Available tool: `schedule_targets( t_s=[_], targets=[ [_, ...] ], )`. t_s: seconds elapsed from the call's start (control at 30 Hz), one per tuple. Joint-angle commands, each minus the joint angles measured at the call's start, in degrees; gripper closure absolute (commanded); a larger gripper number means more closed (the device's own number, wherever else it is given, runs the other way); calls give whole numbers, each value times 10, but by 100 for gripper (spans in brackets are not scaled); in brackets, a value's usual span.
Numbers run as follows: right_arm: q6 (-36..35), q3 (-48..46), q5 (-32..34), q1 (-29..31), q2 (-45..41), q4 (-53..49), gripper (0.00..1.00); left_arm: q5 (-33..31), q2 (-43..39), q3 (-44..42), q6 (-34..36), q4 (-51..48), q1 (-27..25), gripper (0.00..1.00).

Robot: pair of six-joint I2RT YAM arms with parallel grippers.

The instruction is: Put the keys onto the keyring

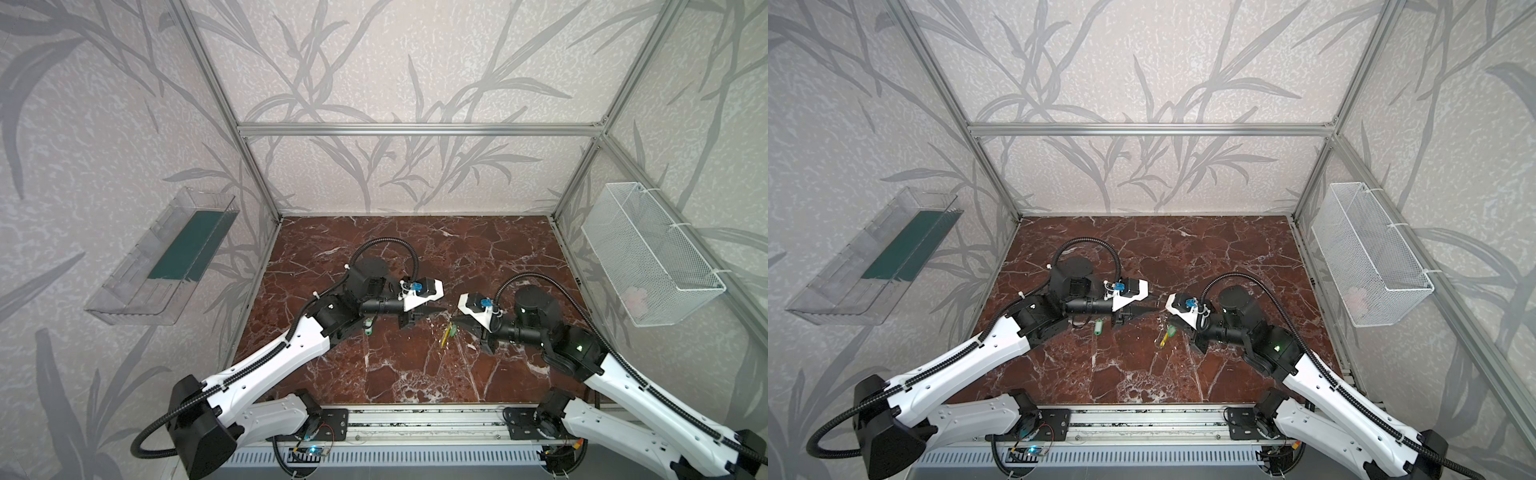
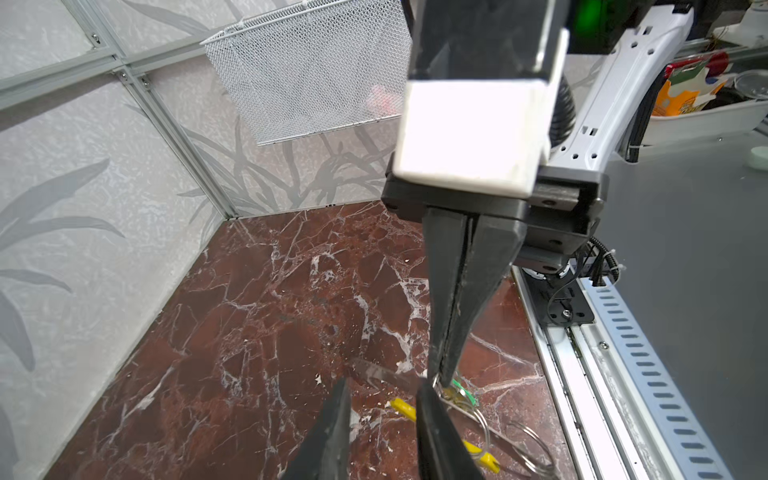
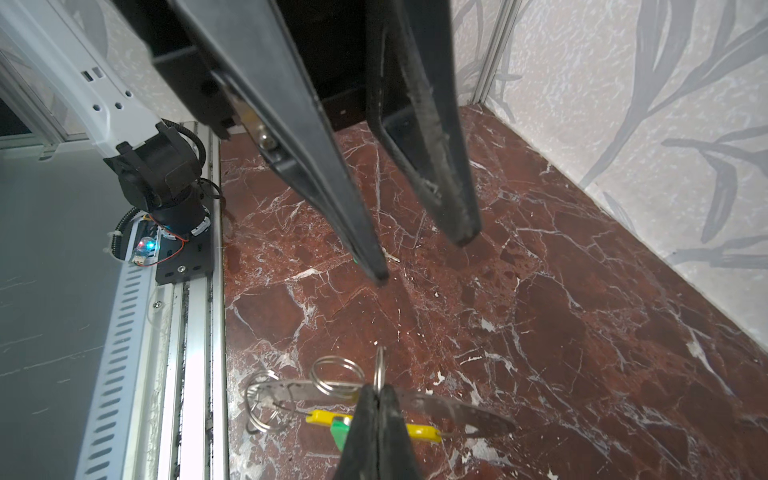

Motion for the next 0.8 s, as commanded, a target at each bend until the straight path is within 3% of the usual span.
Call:
schedule_targets(
  t_s=[0.0, 0.7, 0.77],
  targets=[
    [-3, 32, -3, -2, 7, -42, 100, -24, 10, 13, 54, -66, -9, 70],
    [4, 52, -32, -2, 26, -52, 100, -20, 50, 23, 70, -69, -40, 76],
    [4, 51, -37, -1, 26, -48, 100, -19, 54, 23, 70, -68, -42, 82]
  ],
)
